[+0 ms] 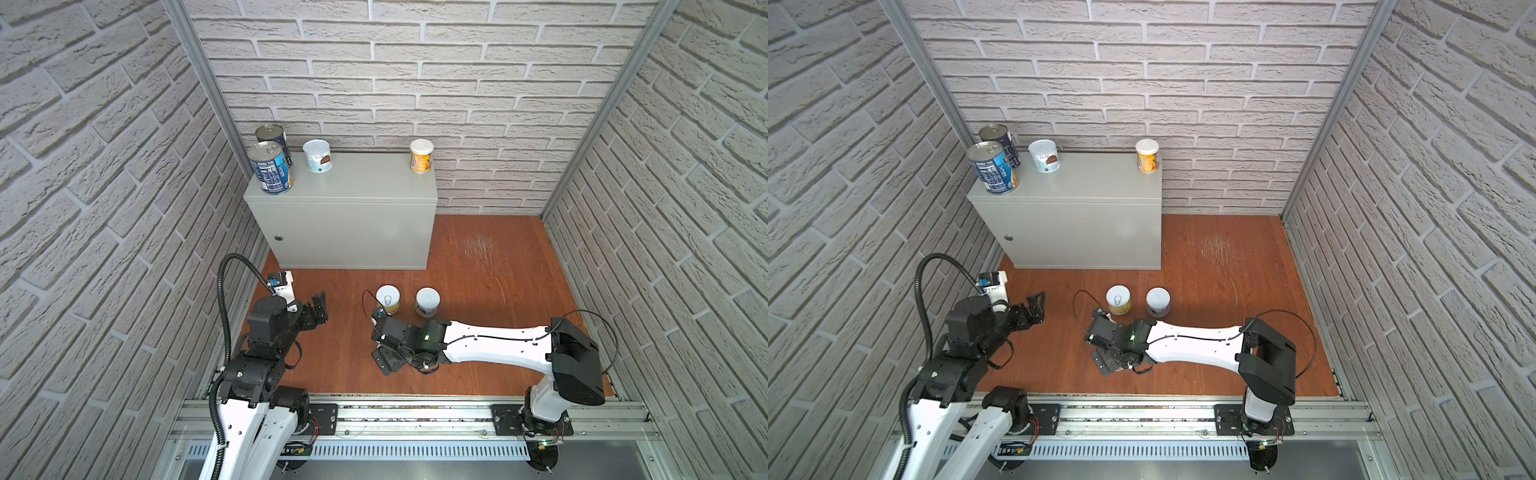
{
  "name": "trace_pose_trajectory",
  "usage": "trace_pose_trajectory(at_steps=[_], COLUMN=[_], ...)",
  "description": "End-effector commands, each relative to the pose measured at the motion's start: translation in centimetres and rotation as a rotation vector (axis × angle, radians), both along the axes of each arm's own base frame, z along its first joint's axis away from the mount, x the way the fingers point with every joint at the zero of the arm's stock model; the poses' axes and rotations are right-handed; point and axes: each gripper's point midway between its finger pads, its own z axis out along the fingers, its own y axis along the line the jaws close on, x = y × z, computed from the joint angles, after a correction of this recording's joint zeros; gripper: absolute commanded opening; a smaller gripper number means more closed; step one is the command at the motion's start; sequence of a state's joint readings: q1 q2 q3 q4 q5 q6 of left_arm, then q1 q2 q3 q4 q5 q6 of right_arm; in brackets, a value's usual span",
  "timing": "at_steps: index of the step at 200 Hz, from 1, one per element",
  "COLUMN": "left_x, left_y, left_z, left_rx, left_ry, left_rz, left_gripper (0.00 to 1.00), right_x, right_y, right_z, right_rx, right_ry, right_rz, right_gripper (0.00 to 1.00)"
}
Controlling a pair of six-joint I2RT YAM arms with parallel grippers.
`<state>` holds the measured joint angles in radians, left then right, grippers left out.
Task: Place and organize the canned foods onto the counter
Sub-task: 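Lower the right gripper over the pink-labelled can and close on it, then lift the pink-labelled can with the right gripper toward the left gripper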
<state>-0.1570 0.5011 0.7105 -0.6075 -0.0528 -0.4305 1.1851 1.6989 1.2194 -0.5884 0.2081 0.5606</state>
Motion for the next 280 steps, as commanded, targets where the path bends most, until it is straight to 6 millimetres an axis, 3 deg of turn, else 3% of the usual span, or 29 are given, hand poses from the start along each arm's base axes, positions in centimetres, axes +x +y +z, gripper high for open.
trace_pose_trajectory(at_steps=[1,76,185,280], left_x=[0.4,0.5,0.6,0.5], left_y=[-0.1,-0.1,-0.2,-0.8], left_z=[0.5,0.4,0.4,0.6], left_rx=[-0.001,-0.002,-0.002,-0.004], left_ry=[-0.039,-0.034,-0.033,-0.047], left_rz=[-0.005,-0.007,-0.012,-0.049], left_gripper=[0.98,0.98,0.98,0.98], right_x=[0.1,0.2,1.0,1.6], right_y=[0.3,0.3,0.1,-0.9], right_z=[0.0,-2.0,-2.8,-2.7], right_rx=[-0.020,-0.087,-0.120,-0.096], right_ry=[-0.008,0.018,0.022,0.044], right_rz=[0.009,-0.002,-0.028,-0.080], right_gripper=[0.91,0.90,0.87,0.62])
